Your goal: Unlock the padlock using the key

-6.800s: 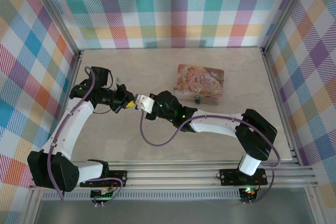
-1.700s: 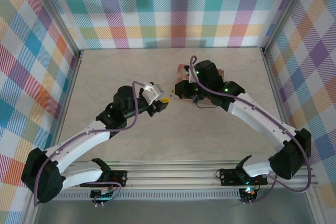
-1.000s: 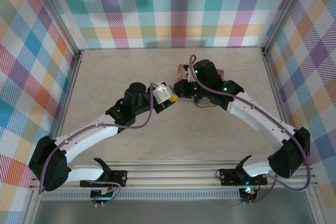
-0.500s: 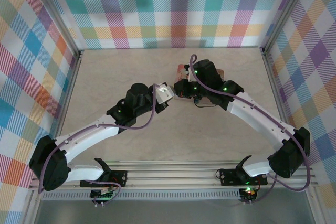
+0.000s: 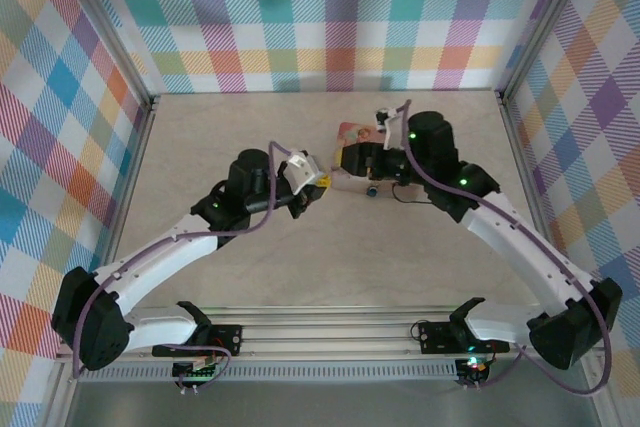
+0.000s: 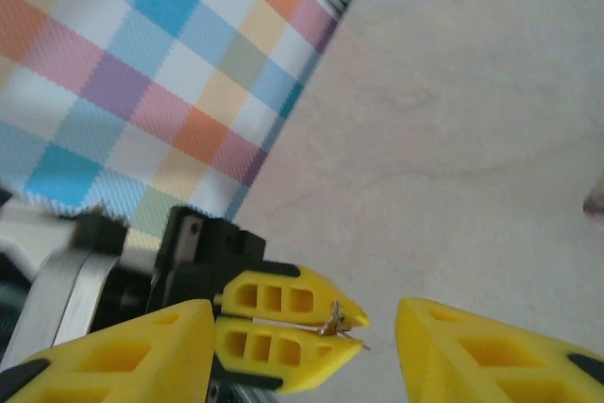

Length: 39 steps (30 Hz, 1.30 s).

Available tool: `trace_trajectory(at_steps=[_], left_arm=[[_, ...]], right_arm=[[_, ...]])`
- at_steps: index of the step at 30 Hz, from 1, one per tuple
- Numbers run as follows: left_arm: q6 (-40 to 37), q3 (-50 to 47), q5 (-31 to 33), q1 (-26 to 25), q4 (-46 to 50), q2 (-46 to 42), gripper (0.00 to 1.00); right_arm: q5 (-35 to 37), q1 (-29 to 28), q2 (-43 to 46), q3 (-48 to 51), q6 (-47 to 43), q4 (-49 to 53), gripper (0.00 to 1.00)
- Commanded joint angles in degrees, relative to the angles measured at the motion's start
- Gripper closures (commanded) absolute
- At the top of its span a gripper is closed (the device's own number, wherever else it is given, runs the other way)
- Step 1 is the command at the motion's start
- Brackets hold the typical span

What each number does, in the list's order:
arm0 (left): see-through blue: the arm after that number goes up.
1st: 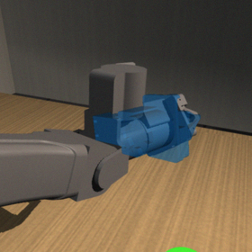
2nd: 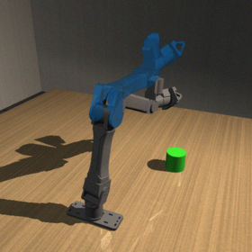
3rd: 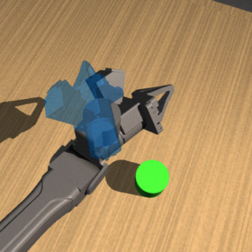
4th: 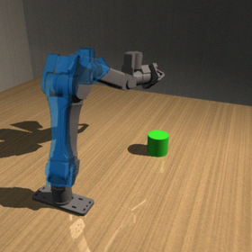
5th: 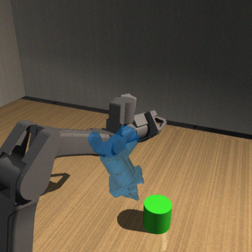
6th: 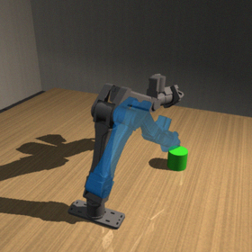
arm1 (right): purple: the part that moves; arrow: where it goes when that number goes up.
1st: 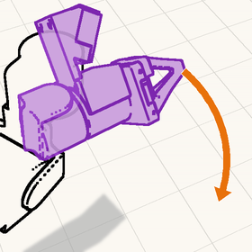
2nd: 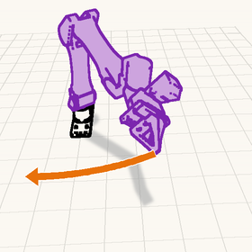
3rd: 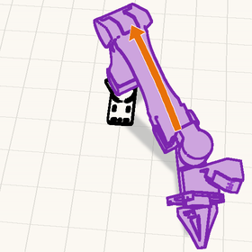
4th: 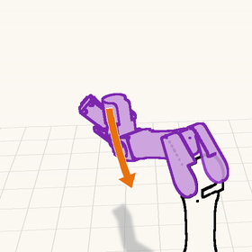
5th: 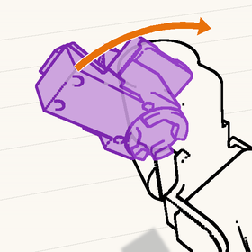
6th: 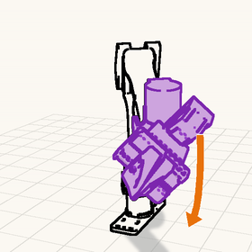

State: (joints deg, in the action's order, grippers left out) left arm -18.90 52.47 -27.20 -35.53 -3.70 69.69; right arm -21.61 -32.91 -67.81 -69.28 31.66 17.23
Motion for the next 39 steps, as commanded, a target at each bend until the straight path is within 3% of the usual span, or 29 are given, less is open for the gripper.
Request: trace_trajectory(at_steps=[1, 9, 19, 29, 34, 38, 39], left_arm=[[7.3, 3.04, -14.81, 2.7, -0.17, 0.1, 1.0], [12.84, 7.31, -30.48, 4.77, -1.83, 3.82, 1.0], [13.96, 9.49, -33.91, 4.77, -1.57, 3.68, 1.0], [13.89, 9.85, -34.05, 4.7, -1.13, 3.86, 1.0], [13.41, 9.94, -32.49, 4.68, -0.14, 3.8, 1.0], [13.35, 9.74, -27.92, 4.68, 1.12, 3.01, 0.99], [13.3, 9.51, -26.45, 4.64, 1.57, 2.71, 0.86]], right_arm=[[-8.5, 0.25, 0.79, 0.9, -5.95, -4.43, 0.45], [-21.52, 1.65, -0.87, 1.73, -7.77, -7.25, 0.41], [-26.76, 3.2, -0.76, 4.44, -6.74, -11.95, 0.43], [-30.83, 3.23, -1.27, 7.22, -5.21, -17.98, 0.74], [-31.57, 3.2, -1.62, 7.75, -4.6, -19.55, 1.0], [-28.78, 3.2, -1.26, 7.8, -4.57, -18.91, 1.0], [-27.03, 3.2, -0.94, 7.61, -5.04, -17.84, 1.0]])
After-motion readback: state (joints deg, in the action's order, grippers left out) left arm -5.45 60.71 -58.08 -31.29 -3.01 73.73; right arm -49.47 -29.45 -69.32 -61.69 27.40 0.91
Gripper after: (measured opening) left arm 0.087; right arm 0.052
